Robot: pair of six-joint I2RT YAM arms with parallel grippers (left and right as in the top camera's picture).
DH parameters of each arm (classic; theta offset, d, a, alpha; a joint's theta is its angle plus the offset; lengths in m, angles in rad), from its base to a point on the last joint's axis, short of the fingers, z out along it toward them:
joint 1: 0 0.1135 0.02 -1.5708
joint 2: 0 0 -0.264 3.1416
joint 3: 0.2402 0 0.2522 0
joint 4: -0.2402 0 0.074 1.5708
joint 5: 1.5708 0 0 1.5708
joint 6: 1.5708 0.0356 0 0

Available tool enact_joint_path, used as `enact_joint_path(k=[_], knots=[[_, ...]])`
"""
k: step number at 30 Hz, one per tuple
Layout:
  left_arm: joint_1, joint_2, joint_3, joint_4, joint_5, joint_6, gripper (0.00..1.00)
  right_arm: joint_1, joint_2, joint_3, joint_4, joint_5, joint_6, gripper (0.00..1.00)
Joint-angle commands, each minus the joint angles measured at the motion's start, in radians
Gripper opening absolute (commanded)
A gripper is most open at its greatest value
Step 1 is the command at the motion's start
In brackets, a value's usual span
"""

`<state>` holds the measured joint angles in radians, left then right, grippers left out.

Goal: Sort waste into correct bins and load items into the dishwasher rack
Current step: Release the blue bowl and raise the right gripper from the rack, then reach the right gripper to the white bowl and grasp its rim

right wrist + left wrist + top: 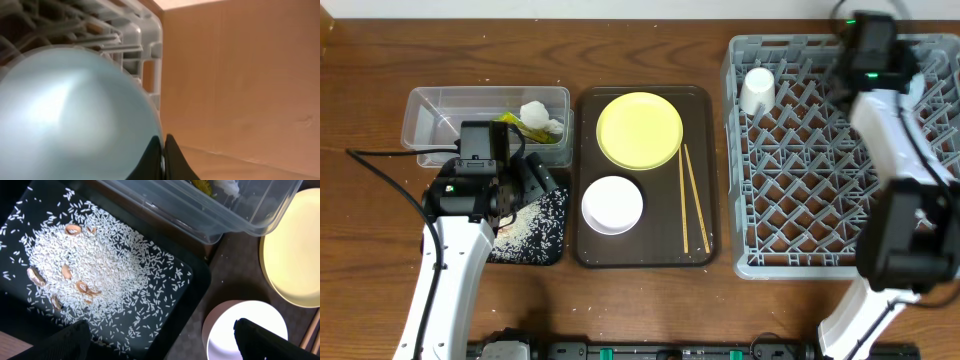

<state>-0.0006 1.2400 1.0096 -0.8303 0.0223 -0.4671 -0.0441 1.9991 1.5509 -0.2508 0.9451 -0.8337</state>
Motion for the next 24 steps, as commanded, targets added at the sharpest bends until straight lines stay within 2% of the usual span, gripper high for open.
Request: enact_joint_path(k=[1,8,9,10,14,16,19,24], knots=[[0.004,0.002,0.010,-0.003,-0.008,0.001,0.94,0.074,0.053,-0.003,0.036,0.129,-0.255,0.01],[0.004,0.002,0.010,-0.003,-0.008,0.001,0.94,0.197,0.115,-0.003,0.038,0.120,-0.274,0.02],[0.004,0.002,0.010,-0.003,-0.008,0.001,0.94,0.209,0.121,-0.003,0.023,0.118,-0.274,0.06],[0.004,0.002,0.010,-0.003,-0.008,0.001,0.94,0.221,0.122,-0.003,0.006,0.117,-0.270,0.16],[0.004,0.002,0.010,-0.003,-0.008,0.001,0.94,0.269,0.124,-0.003,-0.026,0.105,-0.254,0.31],[0.004,0.002,0.010,-0.003,-0.008,0.001,0.94,0.296,0.124,-0.003,-0.026,0.104,-0.255,0.49],[0.004,0.002,0.010,-0.003,-0.008,0.001,0.94,0.327,0.124,-0.003,-0.006,0.105,-0.251,0.52],[0.004,0.002,0.010,-0.003,-0.008,0.001,0.94,0.347,0.099,0.000,0.030,0.123,-0.150,0.56]])
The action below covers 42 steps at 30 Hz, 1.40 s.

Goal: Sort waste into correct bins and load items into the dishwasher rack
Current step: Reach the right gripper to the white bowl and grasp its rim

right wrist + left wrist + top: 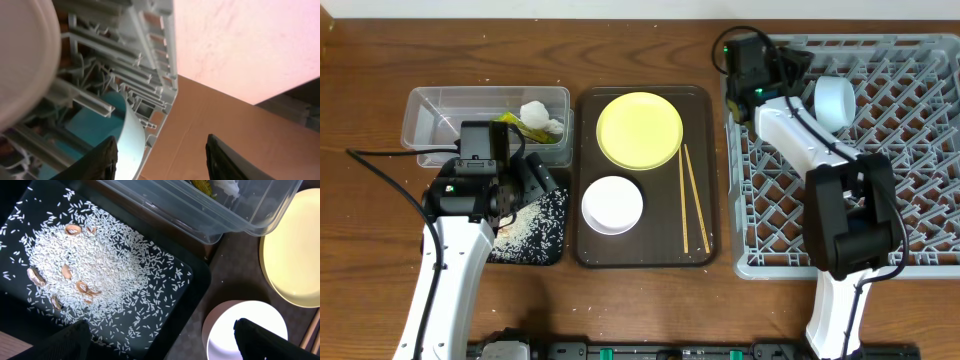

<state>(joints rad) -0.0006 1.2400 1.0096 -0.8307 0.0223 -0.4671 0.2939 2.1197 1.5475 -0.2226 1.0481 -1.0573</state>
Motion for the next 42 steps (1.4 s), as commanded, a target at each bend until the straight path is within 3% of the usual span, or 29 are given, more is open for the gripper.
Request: enact_joint_path(k=[1,5,7,11,15,18,34,42], knots=[[0.004,0.002,0.010,-0.003,-0.008,0.000,0.94,0.008,-0.034,0.003,0.001,0.020,0.102,0.57],[0.004,0.002,0.010,-0.003,-0.008,0.001,0.94,0.000,-0.105,0.003,-0.057,-0.043,0.247,0.58],[0.004,0.002,0.010,-0.003,-0.008,0.001,0.94,-0.001,-0.159,0.003,-0.145,-0.190,0.358,0.58],[0.004,0.002,0.010,-0.003,-0.008,0.001,0.94,-0.001,-0.267,0.003,-0.310,-0.692,0.682,0.49],[0.004,0.002,0.010,-0.003,-0.008,0.001,0.94,0.005,-0.321,0.003,-0.348,-1.307,1.001,0.40],[0.004,0.002,0.010,-0.003,-0.008,0.001,0.94,0.039,-0.314,0.002,-0.361,-1.519,1.219,0.38],[0.004,0.002,0.010,-0.003,-0.008,0.001,0.94,0.438,-0.175,-0.006,-0.624,-1.152,1.271,0.41],[0.004,0.002,0.010,-0.003,-0.008,0.000,0.94,0.521,-0.083,-0.006,-0.651,-1.106,1.301,0.41]])
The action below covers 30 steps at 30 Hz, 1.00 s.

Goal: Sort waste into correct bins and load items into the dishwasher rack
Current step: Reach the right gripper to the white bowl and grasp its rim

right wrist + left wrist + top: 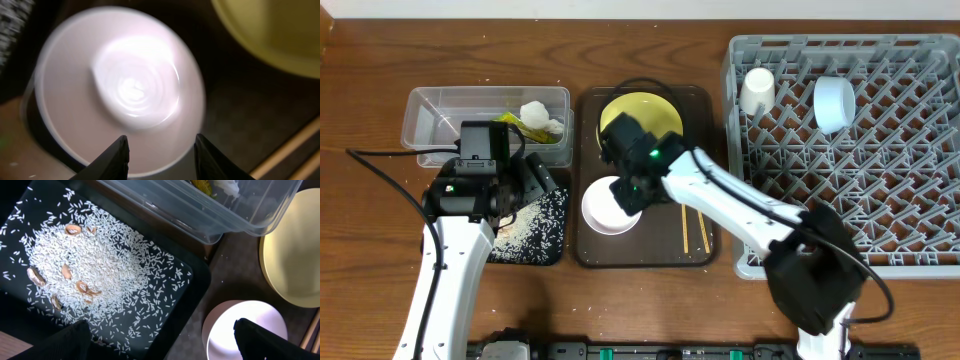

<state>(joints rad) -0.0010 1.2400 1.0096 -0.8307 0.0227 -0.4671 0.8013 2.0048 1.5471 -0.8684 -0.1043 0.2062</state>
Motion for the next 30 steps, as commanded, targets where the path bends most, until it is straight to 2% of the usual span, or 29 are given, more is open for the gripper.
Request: enact_joint_path(k=[1,12,23,30], knots=[[0.005,0.002,0.010,-0.003,-0.009,0.001,0.94,0.017,0.040,-0.006,-0.008,0.048,0.044,0.41],[0.005,0.002,0.010,-0.003,-0.009,0.001,0.94,0.017,0.051,-0.002,-0.005,0.049,0.051,0.40],[0.005,0.002,0.010,-0.003,-0.008,0.001,0.94,-0.011,-0.052,0.056,-0.045,0.145,0.044,0.40],[0.005,0.002,0.010,-0.003,-0.009,0.001,0.94,-0.022,-0.022,-0.009,-0.051,0.141,0.079,0.41]])
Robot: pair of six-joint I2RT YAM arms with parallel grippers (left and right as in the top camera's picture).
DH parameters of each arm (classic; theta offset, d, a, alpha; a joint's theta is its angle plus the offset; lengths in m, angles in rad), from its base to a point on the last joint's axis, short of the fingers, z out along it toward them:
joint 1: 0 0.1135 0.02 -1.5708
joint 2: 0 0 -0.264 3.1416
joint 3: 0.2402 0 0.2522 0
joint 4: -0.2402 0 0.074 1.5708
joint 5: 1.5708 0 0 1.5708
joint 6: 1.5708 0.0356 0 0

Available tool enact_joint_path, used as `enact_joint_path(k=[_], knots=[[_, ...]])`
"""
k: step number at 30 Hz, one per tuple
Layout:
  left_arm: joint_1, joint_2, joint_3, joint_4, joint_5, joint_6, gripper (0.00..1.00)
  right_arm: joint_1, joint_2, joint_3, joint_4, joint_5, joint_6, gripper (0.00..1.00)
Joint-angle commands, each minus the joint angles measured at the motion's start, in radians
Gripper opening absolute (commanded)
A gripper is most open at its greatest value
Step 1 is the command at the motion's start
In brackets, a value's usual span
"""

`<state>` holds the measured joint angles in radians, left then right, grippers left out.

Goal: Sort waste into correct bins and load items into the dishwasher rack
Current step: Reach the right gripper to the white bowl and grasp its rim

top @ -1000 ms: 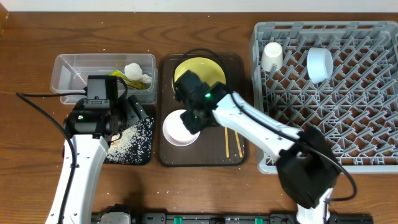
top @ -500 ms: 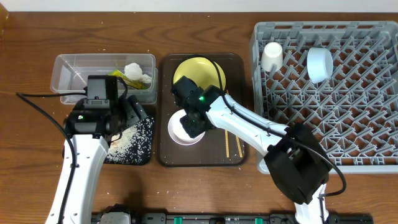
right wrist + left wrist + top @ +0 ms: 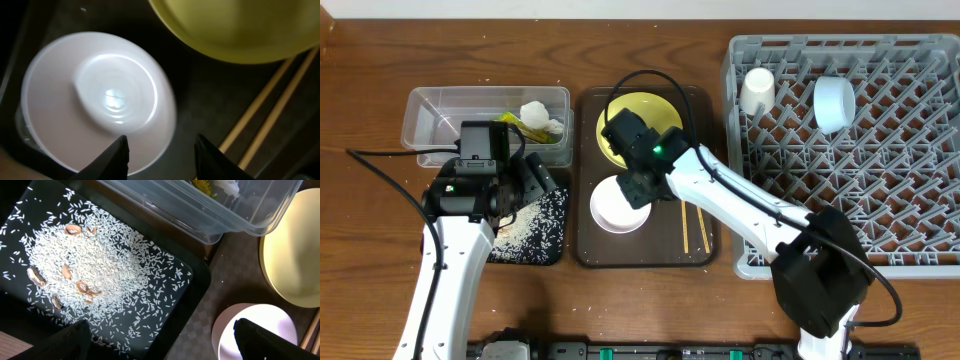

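Note:
A white bowl (image 3: pixel 618 208) lies at the front of the brown tray (image 3: pixel 588 245), with a yellow plate (image 3: pixel 665 112) behind it and two chopsticks (image 3: pixel 692 215) to its right. My right gripper (image 3: pixel 165 161) hangs open low over the white bowl (image 3: pixel 100 100), its fingers astride the bowl's right rim. Beside it are the yellow plate (image 3: pixel 235 25) and the chopsticks (image 3: pixel 270 115). My left gripper (image 3: pixel 160 345) is open and empty over the black bin of rice (image 3: pixel 100 265). In the grey dishwasher rack (image 3: pixel 840 255) stand a white cup (image 3: pixel 757 90) and a pale blue bowl (image 3: pixel 833 102).
A clear bin (image 3: pixel 430 120) holding a white wad and green scraps stands behind the black bin (image 3: pixel 535 235). My right arm (image 3: pixel 740 205) stretches from the rack side across the tray. The white bowl (image 3: pixel 255 330) shows by my left gripper's right finger.
The white bowl has shifted a little to the right on the tray. My right gripper, still open, now stands at the bowl's right rim nearer the chopsticks. The left arm has not moved.
My right gripper was shut on the pale blue bowl at the rack's far back right. Then the bowl stood in the rack and the gripper was open near the white cup. Later it was open over the white bowl on the tray, where it is now.

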<state>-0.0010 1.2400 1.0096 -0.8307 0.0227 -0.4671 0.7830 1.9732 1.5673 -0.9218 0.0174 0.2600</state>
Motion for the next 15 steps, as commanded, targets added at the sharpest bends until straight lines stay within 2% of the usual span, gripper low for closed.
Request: enact_joint_path(k=[1,7,11,13,15], knots=[[0.005,0.002,0.010,-0.003,-0.009,0.001,0.94,-0.003,0.010,-0.042,0.008,0.019,0.034,0.41],[0.005,0.002,0.010,-0.003,-0.008,0.001,0.94,-0.002,0.010,-0.126,0.067,0.011,0.061,0.40],[0.005,0.002,0.010,-0.003,-0.009,0.001,0.94,0.000,0.010,-0.145,0.103,-0.074,0.061,0.34],[0.005,0.002,0.010,-0.003,-0.009,0.001,0.94,0.004,0.010,-0.145,0.119,-0.097,0.061,0.21],[0.005,0.002,0.010,-0.003,-0.008,0.001,0.94,0.005,0.010,-0.145,0.127,-0.095,0.061,0.03]])
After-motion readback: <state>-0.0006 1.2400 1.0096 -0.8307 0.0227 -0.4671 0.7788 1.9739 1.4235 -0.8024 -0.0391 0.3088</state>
